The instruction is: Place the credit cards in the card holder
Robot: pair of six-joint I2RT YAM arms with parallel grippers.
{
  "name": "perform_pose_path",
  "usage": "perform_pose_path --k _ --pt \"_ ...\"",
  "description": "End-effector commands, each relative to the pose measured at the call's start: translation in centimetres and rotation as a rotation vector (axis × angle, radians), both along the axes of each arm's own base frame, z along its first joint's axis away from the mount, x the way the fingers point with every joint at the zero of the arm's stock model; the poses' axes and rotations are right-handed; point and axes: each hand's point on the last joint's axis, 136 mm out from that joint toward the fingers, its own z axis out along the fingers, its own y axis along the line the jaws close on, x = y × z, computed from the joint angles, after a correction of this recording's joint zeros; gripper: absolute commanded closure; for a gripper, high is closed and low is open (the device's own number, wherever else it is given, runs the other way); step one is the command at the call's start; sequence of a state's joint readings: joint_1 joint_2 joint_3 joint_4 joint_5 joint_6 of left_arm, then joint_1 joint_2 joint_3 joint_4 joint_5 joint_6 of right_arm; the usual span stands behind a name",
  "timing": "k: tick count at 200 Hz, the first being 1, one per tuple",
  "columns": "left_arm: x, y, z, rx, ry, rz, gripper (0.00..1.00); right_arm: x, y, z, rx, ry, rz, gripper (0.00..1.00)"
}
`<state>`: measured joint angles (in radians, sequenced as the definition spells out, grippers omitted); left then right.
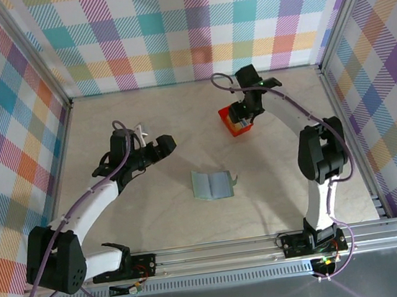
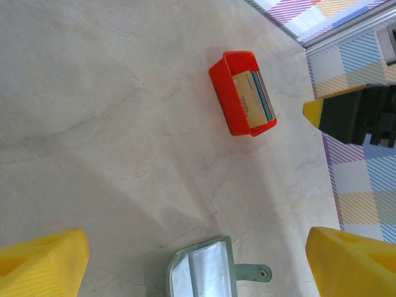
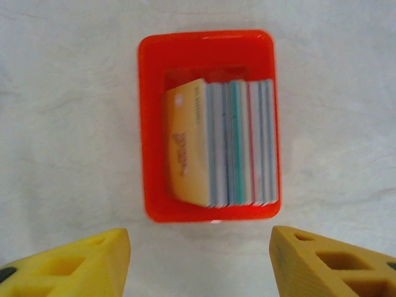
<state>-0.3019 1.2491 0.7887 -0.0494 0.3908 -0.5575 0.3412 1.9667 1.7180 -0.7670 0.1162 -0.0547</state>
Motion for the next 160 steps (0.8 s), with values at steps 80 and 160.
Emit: perform_pose_path --k 80,160 --pt "0.7 -0.9 0.2 -0.06 0.0 -0.029 0.12 2.6 0.0 -4.4 -0.24 0.073 0.12 0.29" --pt "0.4 -0.5 -0.5 -0.052 0.011 -0.01 0.11 4.2 -0.1 -6.3 -0.341 0.061 0.129 0.25"
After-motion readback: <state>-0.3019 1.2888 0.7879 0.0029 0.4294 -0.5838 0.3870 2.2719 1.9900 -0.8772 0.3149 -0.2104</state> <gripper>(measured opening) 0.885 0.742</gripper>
